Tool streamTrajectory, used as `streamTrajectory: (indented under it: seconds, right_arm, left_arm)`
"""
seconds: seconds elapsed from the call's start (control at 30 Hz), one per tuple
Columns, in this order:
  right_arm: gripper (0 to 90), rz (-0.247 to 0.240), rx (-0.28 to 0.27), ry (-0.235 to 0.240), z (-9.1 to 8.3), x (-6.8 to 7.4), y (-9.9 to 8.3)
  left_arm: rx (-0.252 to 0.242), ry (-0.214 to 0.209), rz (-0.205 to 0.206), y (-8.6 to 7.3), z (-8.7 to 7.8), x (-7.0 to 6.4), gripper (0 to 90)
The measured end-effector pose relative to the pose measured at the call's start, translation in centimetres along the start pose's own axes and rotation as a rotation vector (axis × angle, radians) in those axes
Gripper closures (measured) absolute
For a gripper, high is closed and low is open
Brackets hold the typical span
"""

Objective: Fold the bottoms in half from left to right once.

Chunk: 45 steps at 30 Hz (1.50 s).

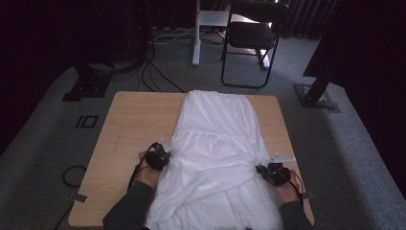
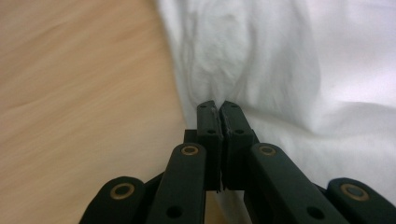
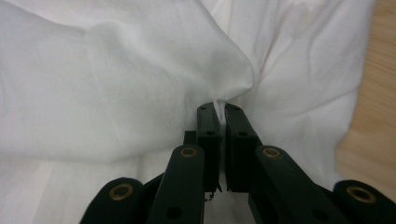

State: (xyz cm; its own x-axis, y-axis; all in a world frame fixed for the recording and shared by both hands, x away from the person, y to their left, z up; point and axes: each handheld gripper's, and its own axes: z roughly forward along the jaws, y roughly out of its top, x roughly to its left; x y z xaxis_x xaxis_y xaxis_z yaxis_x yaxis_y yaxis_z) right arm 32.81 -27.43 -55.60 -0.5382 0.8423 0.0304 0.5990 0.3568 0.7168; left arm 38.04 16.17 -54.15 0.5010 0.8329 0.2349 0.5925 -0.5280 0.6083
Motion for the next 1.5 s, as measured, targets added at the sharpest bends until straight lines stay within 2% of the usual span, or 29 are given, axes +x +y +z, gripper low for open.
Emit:
streamTrajectory:
  seconds: [0.07, 0.2, 0.3, 0.37, 0.43, 0.53, 0.57, 0.63, 0.7, 0.73, 0.77, 0.8, 0.87, 0.9, 0.93, 1.0, 1.1, 1.2, 1.3, 1.33, 1.37, 1.4, 1.43, 1.5]
  right_arm:
    - [85.9, -0.015, 0.005, 0.018, 0.8, 0.9, 0.9]
    - [85.7, -0.047, 0.01, 0.034, 2.6, 2.0, 2.7]
    - [85.1, -0.041, 0.01, 0.029, 3.5, 1.9, 3.8]
    - [85.3, -0.027, -0.01, 0.02, 3.4, 1.6, 4.1]
    - [86.1, -0.006, -0.069, 0.025, 2.2, 1.1, 4.0]
    - [87.0, 0.037, -0.187, 0.04, -0.8, 0.3, 3.7]
    - [87.1, 0.045, -0.228, 0.041, -1.9, 0.0, 3.6]
    - [87.3, 0.057, -0.316, 0.051, -4.0, -0.5, 3.2]
    - [87.2, 0.079, -0.365, 0.031, -5.3, -1.2, 2.5]
    - [87.2, 0.085, -0.359, 0.012, -5.3, -1.6, 2.1]
    - [87.1, 0.091, -0.318, -0.019, -4.9, -2.0, 1.6]
    - [86.9, 0.113, -0.258, -0.042, -4.2, -2.5, 1.1]
    - [81.9, 0.142, -0.13, -0.027, -2.4, -3.0, 0.1]
    - [76.5, 0.13, -0.095, -0.036, -1.8, -2.9, -0.2]
    - [68.8, 0.115, -0.088, -0.044, -1.6, -2.6, -0.2]
    - [56.2, 0.088, -0.117, -0.056, -2.0, -2.0, 0.6]
    - [47.2, 0.068, -0.174, -0.059, -2.5, -1.3, 2.5]
    - [43.2, 0.055, -0.192, -0.058, -2.0, -0.5, 4.5]
    - [40.5, 0.03, -0.176, -0.026, -0.7, 0.3, 6.1]
    - [40.5, 0.03, -0.176, -0.026, -0.7, 0.3, 6.1]
    - [40.2, 0.013, -0.134, -0.019, 0.9, 0.7, 7.2]
    - [40.2, 0.013, -0.134, -0.019, 0.9, 0.7, 7.2]
    - [40.2, 0.022, -0.11, -0.011, 2.0, 0.8, 7.7]
    - [40.4, 0.03, -0.102, -0.003, 2.6, 0.7, 7.9]
  left_arm:
    - [0.007, 0.03, -0.034, -0.1, 0.4, 1.6, 88.4]
    - [0.035, 0.083, -0.066, 0.3, 1.2, 3.9, 88.4]
    - [0.043, 0.078, -0.087, 0.7, 1.4, 4.6, 88.4]
    - [0.015, 0.056, -0.083, 0.7, 0.8, 4.4, 88.4]
    - [-0.037, 0.031, -0.079, 0.8, -0.6, 4.1, 88.3]
    - [-0.144, -0.036, -0.105, 1.1, -3.4, 3.8, 88.3]
    - [-0.171, -0.045, -0.097, 1.1, -4.2, 3.5, 88.3]
    - [-0.2, -0.056, -0.072, 1.1, -5.3, 3.1, 88.0]
    - [-0.178, -0.038, -0.046, 0.9, -5.3, 2.7, 87.3]
    - [-0.156, -0.038, -0.043, 0.7, -5.0, 2.6, 83.7]
    - [-0.141, -0.038, -0.045, 0.4, -4.6, 2.6, 78.3]
    - [-0.128, -0.025, -0.05, 0.2, -4.3, 2.7, 77.8]
    - [-0.107, -0.035, -0.079, -0.1, -4.0, 3.0, 69.8]
    - [-0.108, -0.035, -0.086, -0.2, -4.0, 3.0, 65.8]
    - [-0.112, -0.032, -0.087, -0.1, -4.0, 3.0, 63.4]
    - [-0.125, -0.036, -0.083, 0.0, -4.2, 2.8, 60.6]
    - [-0.133, -0.034, -0.06, 0.2, -4.5, 2.1, 56.1]
    - [-0.145, -0.039, -0.042, 0.2, -4.8, 1.2, 50.6]
    - [-0.14, -0.055, -0.025, 0.0, -5.1, 0.5, 48.0]
    - [-0.14, -0.055, -0.025, 0.0, -5.1, 0.5, 47.4]
    - [-0.136, -0.061, -0.021, -0.2, -5.1, 0.3, 46.5]
    - [-0.132, -0.066, -0.02, -0.3, -5.0, 0.2, 46.5]
    - [-0.126, -0.077, -0.019, -0.5, -5.0, 0.0, 45.6]
    - [-0.113, -0.093, -0.021, -0.9, -4.9, -0.5, 44.7]
